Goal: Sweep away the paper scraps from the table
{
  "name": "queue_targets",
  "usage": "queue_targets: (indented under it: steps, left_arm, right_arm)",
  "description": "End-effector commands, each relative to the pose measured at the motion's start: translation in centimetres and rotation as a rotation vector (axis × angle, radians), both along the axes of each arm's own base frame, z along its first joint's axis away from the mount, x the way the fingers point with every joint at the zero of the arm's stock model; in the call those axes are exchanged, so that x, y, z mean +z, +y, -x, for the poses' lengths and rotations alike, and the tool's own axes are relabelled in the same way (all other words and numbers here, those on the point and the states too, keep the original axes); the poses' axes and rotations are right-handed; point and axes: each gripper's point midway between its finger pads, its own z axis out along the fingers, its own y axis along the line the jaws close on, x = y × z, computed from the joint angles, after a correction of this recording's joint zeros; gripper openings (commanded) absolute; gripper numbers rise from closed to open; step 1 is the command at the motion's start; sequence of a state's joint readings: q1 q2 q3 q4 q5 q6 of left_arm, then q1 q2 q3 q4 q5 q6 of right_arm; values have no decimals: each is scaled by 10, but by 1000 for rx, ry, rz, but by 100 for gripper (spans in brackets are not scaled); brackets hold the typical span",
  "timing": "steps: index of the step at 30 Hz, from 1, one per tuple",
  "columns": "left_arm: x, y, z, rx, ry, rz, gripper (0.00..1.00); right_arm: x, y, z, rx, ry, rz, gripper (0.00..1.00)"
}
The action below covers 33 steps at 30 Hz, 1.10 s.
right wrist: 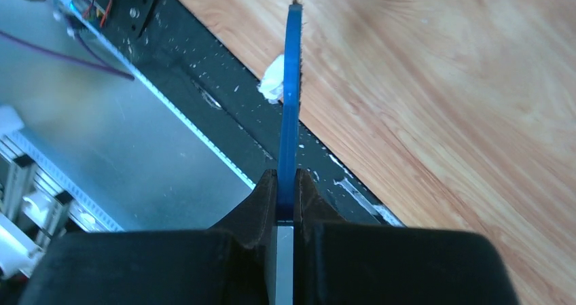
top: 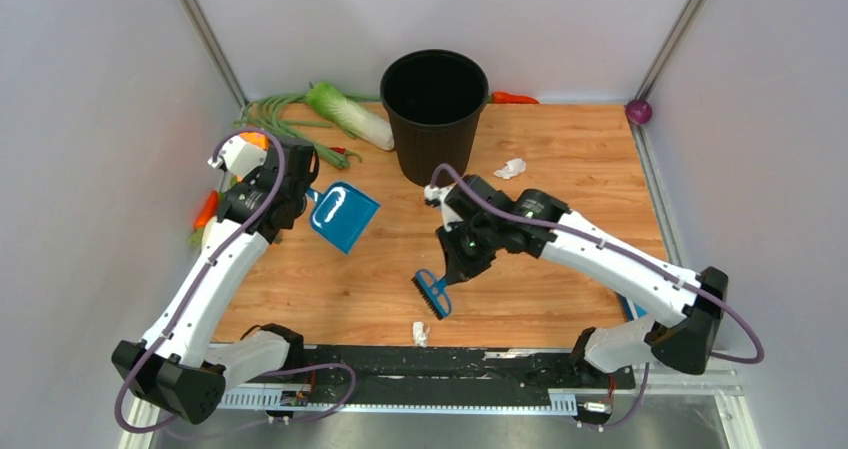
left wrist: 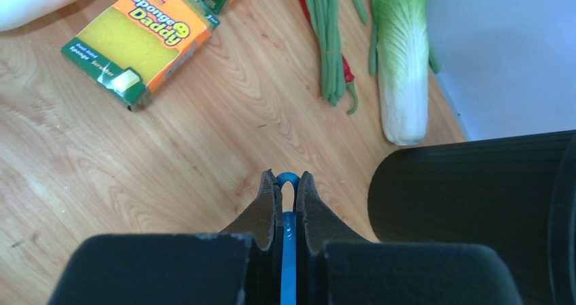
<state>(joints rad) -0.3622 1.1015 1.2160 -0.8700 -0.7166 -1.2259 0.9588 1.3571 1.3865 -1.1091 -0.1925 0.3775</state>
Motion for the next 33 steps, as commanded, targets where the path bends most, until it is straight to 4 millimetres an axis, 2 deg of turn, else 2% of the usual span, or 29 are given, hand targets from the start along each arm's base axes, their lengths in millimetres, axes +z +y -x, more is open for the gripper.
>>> queue_targets:
  steps: [1, 7, 10, 16, 21, 24, 27, 29, 31, 33]
  left_arm:
    - [-1, 11, 5, 36, -21, -19, 0]
    - [-16, 16, 14, 59, -15, -8, 0]
    - [-22, 18, 18, 72, -23, -1, 0]
    - [-31, 16, 19, 73, -22, 28, 0]
    - [-35, 11, 17, 64, -14, 51, 0]
    - [-33, 9, 14, 51, -12, 47, 0]
    - [-32, 5, 10, 34, -5, 44, 0]
    - [-32, 2, 6, 21, 1, 47, 0]
    - [-34, -1, 4, 7, 20, 47, 0]
    - [-42, -3, 5, 12, 46, 56, 0]
  right_arm:
    - [-15, 34, 22, 151, 3, -16, 0]
    - [-34, 53, 54, 287, 55, -16, 0]
    - [-54, 47, 55, 297, 48, 30, 0]
    - [-65, 39, 27, 288, -42, 94, 0]
    - [-74, 18, -27, 145, -109, 174, 0]
    - [-64, 8, -71, 22, -160, 205, 0]
    - [-42, 9, -105, -47, -220, 209, 0]
    - [-10, 20, -117, -62, -262, 170, 0]
    - [14, 30, -115, -75, -258, 100, 0]
    - [30, 30, -113, -104, -255, 70, 0]
